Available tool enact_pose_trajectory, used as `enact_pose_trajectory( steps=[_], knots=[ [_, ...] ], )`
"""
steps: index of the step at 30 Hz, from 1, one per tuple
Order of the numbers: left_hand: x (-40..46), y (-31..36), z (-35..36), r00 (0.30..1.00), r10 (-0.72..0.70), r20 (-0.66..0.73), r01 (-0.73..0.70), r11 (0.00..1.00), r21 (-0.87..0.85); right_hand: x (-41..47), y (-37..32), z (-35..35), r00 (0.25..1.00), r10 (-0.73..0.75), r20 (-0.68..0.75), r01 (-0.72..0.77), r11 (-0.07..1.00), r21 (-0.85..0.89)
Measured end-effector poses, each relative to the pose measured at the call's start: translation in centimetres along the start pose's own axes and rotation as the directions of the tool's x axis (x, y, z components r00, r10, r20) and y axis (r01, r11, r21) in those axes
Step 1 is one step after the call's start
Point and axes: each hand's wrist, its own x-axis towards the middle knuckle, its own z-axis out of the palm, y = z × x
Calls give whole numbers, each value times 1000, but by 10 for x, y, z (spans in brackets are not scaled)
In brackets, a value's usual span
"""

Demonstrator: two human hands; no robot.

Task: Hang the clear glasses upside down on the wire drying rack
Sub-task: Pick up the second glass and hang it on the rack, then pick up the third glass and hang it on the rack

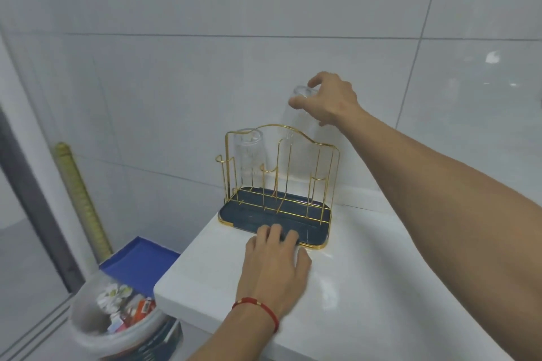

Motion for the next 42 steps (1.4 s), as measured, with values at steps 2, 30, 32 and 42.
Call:
enact_pose_trajectory(
  steps=[2,30,32,42],
  knots=[
    [0,1,1,1000,1,9,-2,1000,10,9,1,8,994,36,103,-34,999,-22],
    [0,-2,2,998,24,-56,-24,1000,1,1,65,9,968,-229,98,215,967,140],
    [0,-1,1,998,27,-58,-28,1000,-13,-29,80,-1,953,-283,-106,292,954,75],
    [-12,7,-14,970,229,-76,-234,971,-57,-253,254,-86,972,-72,-224,25,979,-203]
  ],
)
